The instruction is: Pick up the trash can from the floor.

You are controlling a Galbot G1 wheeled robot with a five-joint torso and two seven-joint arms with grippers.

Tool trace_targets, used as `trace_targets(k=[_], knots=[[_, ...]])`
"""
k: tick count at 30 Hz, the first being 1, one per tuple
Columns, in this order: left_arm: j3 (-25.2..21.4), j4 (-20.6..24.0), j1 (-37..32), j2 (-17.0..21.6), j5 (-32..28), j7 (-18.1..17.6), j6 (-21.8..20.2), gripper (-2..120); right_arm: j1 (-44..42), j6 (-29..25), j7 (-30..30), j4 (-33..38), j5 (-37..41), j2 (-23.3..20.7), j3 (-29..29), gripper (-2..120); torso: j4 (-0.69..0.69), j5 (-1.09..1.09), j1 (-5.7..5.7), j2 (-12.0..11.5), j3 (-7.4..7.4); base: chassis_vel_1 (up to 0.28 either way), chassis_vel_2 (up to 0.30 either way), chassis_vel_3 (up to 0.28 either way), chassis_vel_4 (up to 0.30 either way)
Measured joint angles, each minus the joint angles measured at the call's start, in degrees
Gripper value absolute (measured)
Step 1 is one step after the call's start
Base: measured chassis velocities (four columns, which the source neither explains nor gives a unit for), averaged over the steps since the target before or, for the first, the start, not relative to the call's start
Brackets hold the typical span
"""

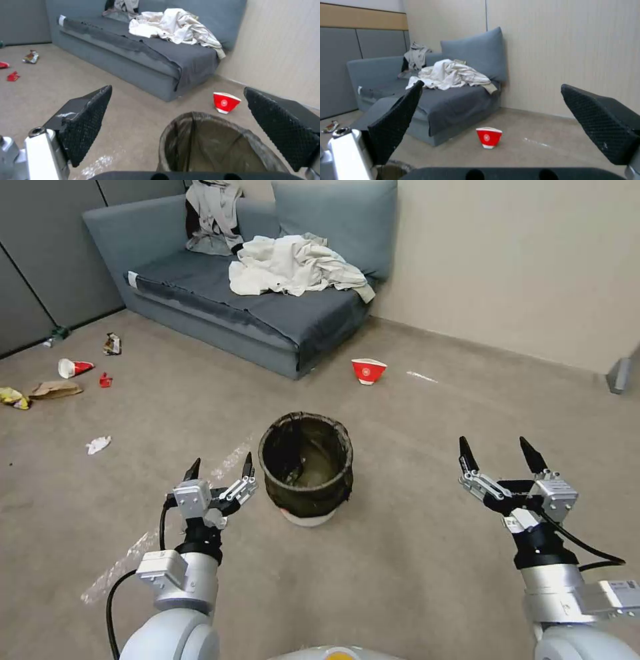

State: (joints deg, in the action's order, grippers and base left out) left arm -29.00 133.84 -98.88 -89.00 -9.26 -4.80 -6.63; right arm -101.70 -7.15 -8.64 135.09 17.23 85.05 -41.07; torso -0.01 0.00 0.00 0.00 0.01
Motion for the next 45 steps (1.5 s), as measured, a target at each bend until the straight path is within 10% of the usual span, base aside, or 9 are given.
trace_targets(k=[12,20,45], knots=[[1.71,-4.14,7.05,5.00,-9.31,-7.85,-11.19,99,0.07,-1.18,-1.01,-0.37,0.04,0.10,0.03,100,0.01,-0.01,-0.01,0.00,-0.01,-0.036,0.043,0.044,-0.029],[3.56,-14.44,18.04,11.38,-21.53,-13.76,-21.19,99,-0.38,-0.86,-1.10,0.44,0.13,0.49,-0.75,100,0.00,-0.01,0.00,0.00,-0.01,0.000,0.000,0.000,0.000],[10.02,-31.43,32.71,15.39,-33.77,-18.32,-27.66,94,-0.80,-0.79,-0.66,0.21,0.10,1.42,-2.08,100,0.01,0.00,0.00,0.00,0.00,0.000,0.000,0.000,0.000]])
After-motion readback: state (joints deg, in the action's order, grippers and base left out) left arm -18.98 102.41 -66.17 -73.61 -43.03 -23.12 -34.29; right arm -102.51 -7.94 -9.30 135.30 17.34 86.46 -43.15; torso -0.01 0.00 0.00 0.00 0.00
